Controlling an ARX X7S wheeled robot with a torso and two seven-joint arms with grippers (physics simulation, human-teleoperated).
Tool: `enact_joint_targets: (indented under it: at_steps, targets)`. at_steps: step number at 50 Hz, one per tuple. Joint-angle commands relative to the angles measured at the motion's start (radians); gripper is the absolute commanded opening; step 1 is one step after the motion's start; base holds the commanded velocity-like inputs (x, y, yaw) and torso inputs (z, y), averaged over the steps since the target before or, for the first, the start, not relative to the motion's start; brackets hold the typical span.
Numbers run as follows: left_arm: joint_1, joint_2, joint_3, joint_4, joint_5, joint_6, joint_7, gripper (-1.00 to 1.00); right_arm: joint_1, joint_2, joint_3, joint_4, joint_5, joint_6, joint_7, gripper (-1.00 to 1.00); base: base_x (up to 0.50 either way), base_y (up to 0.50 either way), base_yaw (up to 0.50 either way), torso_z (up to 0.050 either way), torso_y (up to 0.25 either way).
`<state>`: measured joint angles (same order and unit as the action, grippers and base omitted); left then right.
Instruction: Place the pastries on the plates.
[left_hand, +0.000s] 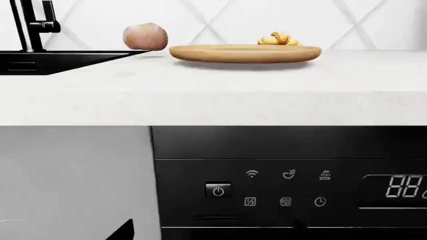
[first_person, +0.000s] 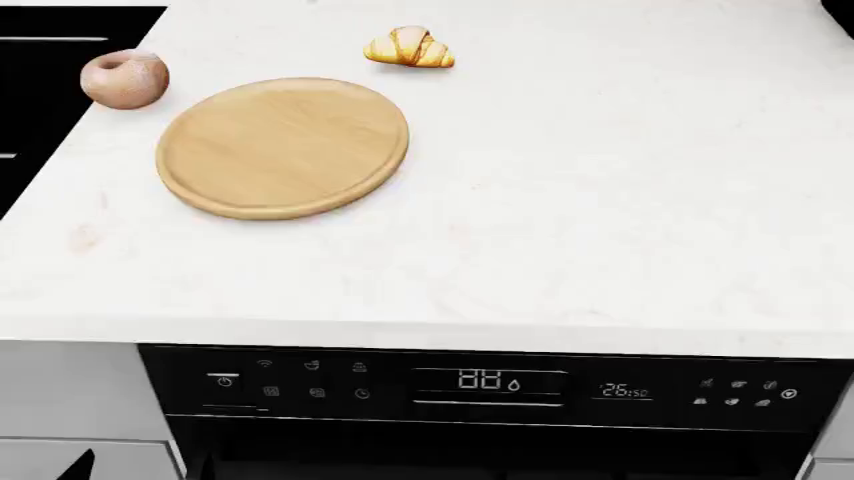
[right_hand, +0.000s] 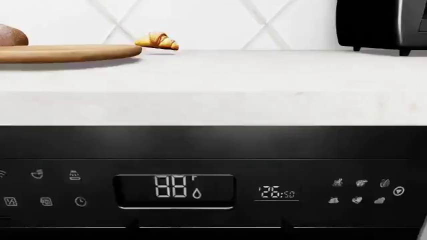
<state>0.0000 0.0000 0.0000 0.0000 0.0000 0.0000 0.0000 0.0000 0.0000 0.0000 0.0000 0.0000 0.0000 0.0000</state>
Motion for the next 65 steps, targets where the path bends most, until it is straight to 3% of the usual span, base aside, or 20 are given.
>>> enact_joint_targets:
  at_steps: [1, 13, 16, 17, 18, 27, 49, 65]
  targets:
    - [-0.003, -0.015, 0.013, 0.0, -0.021, -0.005, -0.022, 1.0, -0.003, 0.015, -0.021, -0.008, 0.018, 0.002, 0.02, 1.0, 0.0, 0.0, 0.0, 0.0, 0.0]
    - [0.011, -0.05, 0.054, 0.02, -0.055, 0.041, -0.049, 1.0, -0.005, 0.049, -0.06, -0.011, 0.044, -0.005, 0.067, 1.0, 0.0, 0.0, 0.0, 0.0, 0.0]
    - [-0.001, -0.053, 0.052, 0.02, -0.058, -0.009, -0.071, 1.0, -0.003, 0.054, -0.066, -0.007, 0.049, -0.004, 0.073, 1.0, 0.0, 0.0, 0.0, 0.0, 0.0]
    - [-0.005, -0.056, 0.066, -0.023, -0.007, -0.002, -0.081, 1.0, 0.021, 0.067, -0.071, 0.045, -0.023, -0.019, 0.083, 1.0, 0.0, 0.0, 0.0, 0.0, 0.0]
    - [0.002, -0.011, 0.012, 0.018, 0.001, -0.012, -0.014, 1.0, -0.004, 0.009, -0.013, -0.006, 0.004, -0.002, 0.02, 1.0, 0.0, 0.0, 0.0, 0.0, 0.0]
    - [-0.001, -0.038, 0.048, 0.011, -0.021, -0.015, -0.048, 1.0, -0.008, 0.047, -0.062, -0.01, 0.001, -0.025, 0.059, 1.0, 0.0, 0.0, 0.0, 0.0, 0.0]
    - [-0.011, -0.074, 0.098, 0.003, -0.04, -0.037, -0.099, 1.0, -0.004, 0.077, -0.084, -0.002, 0.049, -0.011, 0.097, 1.0, 0.02, 0.43, 0.0, 0.0, 0.0]
    - [-0.009, -0.09, 0.117, 0.009, -0.063, -0.018, -0.118, 1.0, -0.007, 0.102, -0.125, -0.011, 0.016, -0.012, 0.135, 1.0, 0.0, 0.0, 0.0, 0.049, 0.0]
